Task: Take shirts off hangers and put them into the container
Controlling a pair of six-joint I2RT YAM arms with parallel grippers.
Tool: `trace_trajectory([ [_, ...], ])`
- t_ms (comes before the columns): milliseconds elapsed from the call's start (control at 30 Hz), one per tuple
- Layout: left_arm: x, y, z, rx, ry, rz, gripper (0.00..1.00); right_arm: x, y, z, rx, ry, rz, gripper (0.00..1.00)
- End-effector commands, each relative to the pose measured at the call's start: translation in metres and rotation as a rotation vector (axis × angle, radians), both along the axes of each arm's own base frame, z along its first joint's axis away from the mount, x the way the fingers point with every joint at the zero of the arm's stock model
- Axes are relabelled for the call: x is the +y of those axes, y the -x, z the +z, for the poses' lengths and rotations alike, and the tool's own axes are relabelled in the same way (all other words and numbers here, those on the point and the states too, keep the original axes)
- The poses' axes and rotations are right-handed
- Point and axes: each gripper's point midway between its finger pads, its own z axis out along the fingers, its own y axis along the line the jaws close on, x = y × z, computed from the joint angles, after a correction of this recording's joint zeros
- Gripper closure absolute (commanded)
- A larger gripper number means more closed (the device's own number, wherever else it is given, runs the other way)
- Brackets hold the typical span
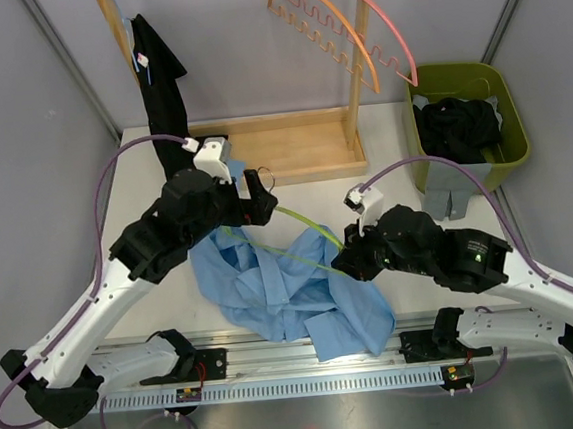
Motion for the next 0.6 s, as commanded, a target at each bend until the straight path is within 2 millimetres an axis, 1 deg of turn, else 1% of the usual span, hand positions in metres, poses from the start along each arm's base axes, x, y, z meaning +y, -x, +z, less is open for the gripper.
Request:
trace_trajectory([
  [0,0.014,0.006,0.053,-0.122,0.084,0.026,0.01,-0.011,-0.011,0.033,-0.093,-0.091,-0.066,1.00],
  [33,0.023,0.012,0.065,-0.155,0.112,0.041,0.01,-0.014,-0.011,0.039,-0.108,-0.103,-0.070,1.00],
  [100,0.035,0.018,0.075,-0.189,0.137,0.066,0.01,-0.024,-0.010,0.055,-0.155,-0.140,-0.074,1.00],
  [133,0.049,0.027,0.089,-0.231,0.172,0.087,0.01,-0.029,-0.009,0.063,-0.175,-0.150,-0.075,1.00],
  [167,0.054,0.030,0.089,-0.242,0.176,0.096,0.01,-0.034,-0.009,0.069,-0.197,-0.153,-0.081,1.00],
  [200,0.061,0.035,0.092,-0.255,0.186,0.107,0.01,-0.044,-0.011,0.077,-0.222,-0.160,-0.112,1.00],
  [233,0.068,0.038,0.094,-0.264,0.193,0.125,0.01,-0.051,-0.010,0.078,-0.228,-0.146,-0.118,1.00],
  [267,0.077,0.046,0.098,-0.276,0.219,0.135,0.01,-0.057,-0.010,0.090,-0.250,-0.161,-0.132,1.00],
  [300,0.081,0.049,0.090,-0.259,0.212,0.138,0.01,-0.066,-0.013,0.098,-0.275,-0.173,-0.168,1.00],
  [333,0.083,0.052,0.085,-0.251,0.214,0.145,0.01,-0.073,-0.015,0.107,-0.293,-0.187,-0.197,1.00],
  [367,0.088,0.058,0.083,-0.244,0.236,0.145,0.01,-0.078,-0.019,0.112,-0.306,-0.193,-0.229,1.00],
  [400,0.087,0.059,0.066,-0.211,0.215,0.144,0.01,-0.086,-0.028,0.116,-0.329,-0.181,-0.296,1.00],
  [433,0.089,0.062,0.061,-0.201,0.221,0.145,0.01,-0.088,-0.032,0.122,-0.342,-0.185,-0.316,1.00],
  [467,0.089,0.064,0.054,-0.184,0.229,0.150,0.01,-0.087,-0.036,0.124,-0.355,-0.170,-0.329,1.00],
  [500,0.093,0.068,0.050,-0.184,0.243,0.150,0.01,-0.081,-0.044,0.120,-0.357,-0.134,-0.346,1.00],
  [533,0.092,0.069,0.039,-0.164,0.233,0.150,0.01,-0.076,-0.047,0.127,-0.369,-0.140,-0.345,1.00],
  [567,0.093,0.071,0.035,-0.153,0.242,0.153,0.01,-0.070,-0.052,0.129,-0.390,-0.122,-0.336,1.00],
])
